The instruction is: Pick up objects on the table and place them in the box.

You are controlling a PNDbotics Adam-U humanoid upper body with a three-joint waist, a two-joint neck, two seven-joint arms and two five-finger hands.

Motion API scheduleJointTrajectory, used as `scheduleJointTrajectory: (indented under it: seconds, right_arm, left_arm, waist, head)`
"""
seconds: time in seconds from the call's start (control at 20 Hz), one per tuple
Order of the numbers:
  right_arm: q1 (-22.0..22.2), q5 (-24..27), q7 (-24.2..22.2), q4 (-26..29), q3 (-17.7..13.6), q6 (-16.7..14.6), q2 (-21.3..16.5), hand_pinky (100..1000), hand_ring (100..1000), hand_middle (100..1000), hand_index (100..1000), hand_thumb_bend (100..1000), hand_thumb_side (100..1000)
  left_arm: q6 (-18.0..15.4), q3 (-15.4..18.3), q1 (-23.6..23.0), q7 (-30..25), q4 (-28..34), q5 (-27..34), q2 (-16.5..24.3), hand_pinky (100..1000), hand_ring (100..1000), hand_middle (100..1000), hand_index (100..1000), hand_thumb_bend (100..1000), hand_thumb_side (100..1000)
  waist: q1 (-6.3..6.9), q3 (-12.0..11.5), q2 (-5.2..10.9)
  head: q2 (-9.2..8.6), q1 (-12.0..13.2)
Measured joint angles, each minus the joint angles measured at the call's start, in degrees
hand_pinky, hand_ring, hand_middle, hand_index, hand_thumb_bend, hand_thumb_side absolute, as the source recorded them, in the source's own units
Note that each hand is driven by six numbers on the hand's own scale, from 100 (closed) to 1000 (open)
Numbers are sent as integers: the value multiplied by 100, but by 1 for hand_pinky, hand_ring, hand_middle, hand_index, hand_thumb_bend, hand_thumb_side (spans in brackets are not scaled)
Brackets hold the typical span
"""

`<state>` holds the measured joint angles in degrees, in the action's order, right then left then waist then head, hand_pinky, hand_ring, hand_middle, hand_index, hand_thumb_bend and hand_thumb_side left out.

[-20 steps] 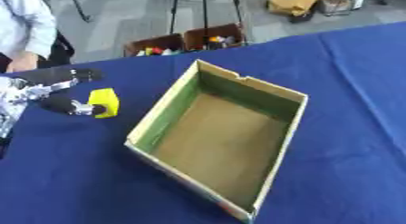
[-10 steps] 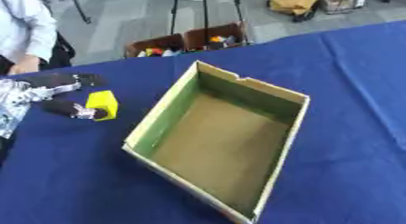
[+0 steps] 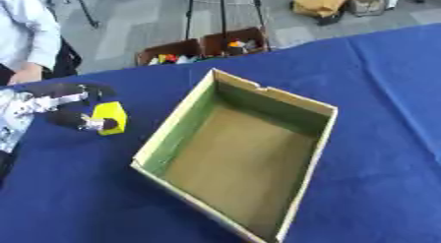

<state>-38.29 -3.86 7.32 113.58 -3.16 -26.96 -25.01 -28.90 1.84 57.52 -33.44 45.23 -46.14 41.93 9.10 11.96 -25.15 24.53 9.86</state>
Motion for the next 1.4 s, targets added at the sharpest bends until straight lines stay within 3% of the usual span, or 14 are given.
scheduleJointTrajectory:
  seconds: [0.4,0.7,1.0,1.3,1.4]
  right_arm:
    - [-14,0,3,0,-1,2,-46,768,745,573,791,100,591]
    - [-25,0,-4,0,-1,11,-60,769,744,568,789,100,582]
    - [-25,0,9,0,-17,40,-69,771,745,565,785,100,571]
    - [-25,-2,59,0,-35,95,-86,773,744,558,781,100,568]
    - [-25,-3,79,0,-36,114,-92,773,744,557,780,100,568]
  left_arm:
    - [146,48,0,-218,-75,31,47,816,919,1000,1000,516,875]
    - [280,89,21,-378,-79,77,98,752,875,991,1000,489,851]
    - [330,94,39,-428,-57,133,119,578,714,959,1000,335,756]
    - [511,94,45,-609,-80,401,142,569,703,992,1000,155,637]
    - [590,97,50,-689,-81,491,148,569,707,993,1000,138,631]
  waist:
    - [49,61,-97]
    - [68,59,-145]
    - [70,61,-168]
    - [102,69,-176]
    - [102,71,-180]
  head:
    - [-72,75]
    - [-91,90]
    - [-95,97]
    - [-97,108]
    - [-99,108]
